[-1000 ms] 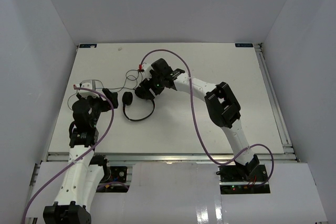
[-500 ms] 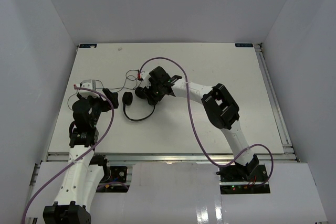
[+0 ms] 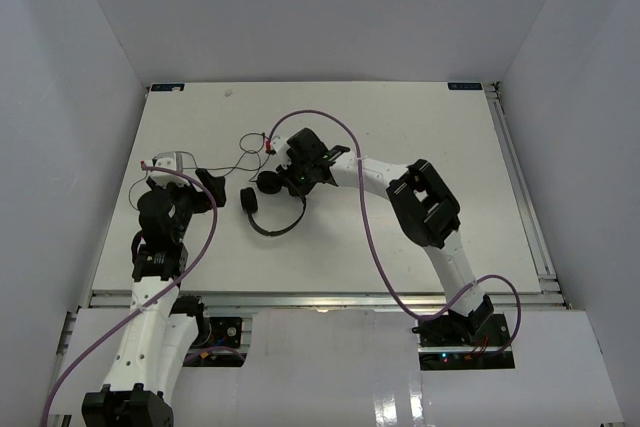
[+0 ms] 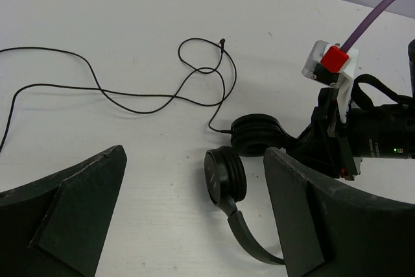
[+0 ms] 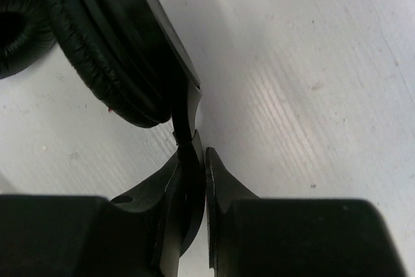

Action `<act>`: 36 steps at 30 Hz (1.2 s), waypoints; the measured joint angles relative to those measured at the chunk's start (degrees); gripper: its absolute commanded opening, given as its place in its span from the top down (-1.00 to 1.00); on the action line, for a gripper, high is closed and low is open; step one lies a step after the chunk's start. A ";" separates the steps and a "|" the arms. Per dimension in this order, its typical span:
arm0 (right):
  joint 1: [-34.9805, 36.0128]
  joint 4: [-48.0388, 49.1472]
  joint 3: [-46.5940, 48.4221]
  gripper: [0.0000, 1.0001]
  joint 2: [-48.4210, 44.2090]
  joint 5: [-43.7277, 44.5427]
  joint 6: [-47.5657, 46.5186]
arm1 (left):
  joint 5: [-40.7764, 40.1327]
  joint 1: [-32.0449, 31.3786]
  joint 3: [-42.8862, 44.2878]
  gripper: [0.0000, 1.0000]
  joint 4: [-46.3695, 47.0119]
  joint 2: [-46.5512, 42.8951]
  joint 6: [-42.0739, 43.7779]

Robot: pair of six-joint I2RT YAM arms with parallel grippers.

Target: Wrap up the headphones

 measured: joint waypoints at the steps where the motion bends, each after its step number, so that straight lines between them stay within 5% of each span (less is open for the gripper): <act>1: -0.19 -0.25 -0.64 0.85 -0.60 -0.08 0.00 | 0.18 0.00 0.00 -0.96 0.01 0.00 0.00; 16: -12.88 -0.99 -17.50 0.85 -26.98 -7.61 -9.56 | 16.74 -0.11 -0.27 -0.96 5.87 1.52 0.05; 26: -17.56 -1.32 -27.23 0.85 -42.90 -9.55 -21.43 | 28.46 -4.30 -4.67 -0.96 18.78 5.41 -4.03; 36: -19.01 -0.83 -30.83 0.85 -50.05 -7.62 -27.88 | 30.95 -12.80 -3.74 -0.96 23.42 9.62 -9.43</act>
